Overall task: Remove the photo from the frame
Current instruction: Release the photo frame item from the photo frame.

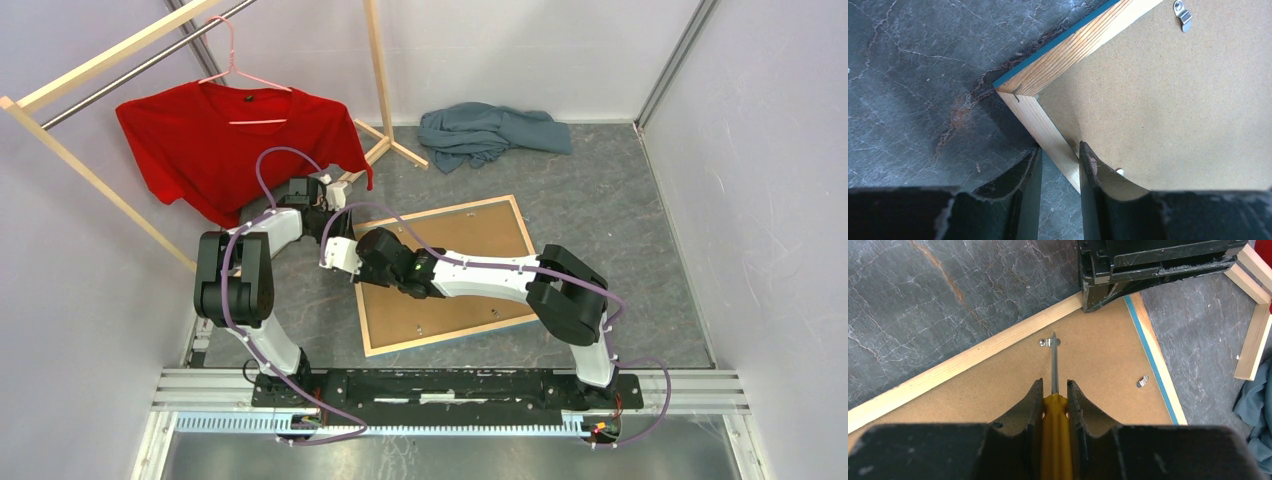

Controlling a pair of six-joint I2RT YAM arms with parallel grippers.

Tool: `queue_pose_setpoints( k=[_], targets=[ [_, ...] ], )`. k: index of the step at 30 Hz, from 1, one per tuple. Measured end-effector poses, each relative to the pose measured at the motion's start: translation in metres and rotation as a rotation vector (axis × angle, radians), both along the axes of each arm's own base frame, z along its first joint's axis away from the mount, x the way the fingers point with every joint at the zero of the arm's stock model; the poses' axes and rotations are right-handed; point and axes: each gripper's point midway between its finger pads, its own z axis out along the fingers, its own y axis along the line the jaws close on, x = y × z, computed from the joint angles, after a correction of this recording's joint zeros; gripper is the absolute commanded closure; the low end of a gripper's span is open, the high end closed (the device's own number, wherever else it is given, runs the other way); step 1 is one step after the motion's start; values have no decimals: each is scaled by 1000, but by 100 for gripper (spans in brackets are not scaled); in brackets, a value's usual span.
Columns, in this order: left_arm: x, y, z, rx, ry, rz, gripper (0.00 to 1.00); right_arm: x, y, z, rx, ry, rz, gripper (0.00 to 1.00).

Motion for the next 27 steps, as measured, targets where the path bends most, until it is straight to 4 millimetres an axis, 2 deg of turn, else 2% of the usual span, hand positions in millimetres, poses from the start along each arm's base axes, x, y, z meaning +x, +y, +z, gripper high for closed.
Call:
queue_pose_setpoints(
  k=[27],
  targets=[
    [0,1,0,-2,0,3,65,0,-1,-1,-25,-18,36,100]
  ],
)
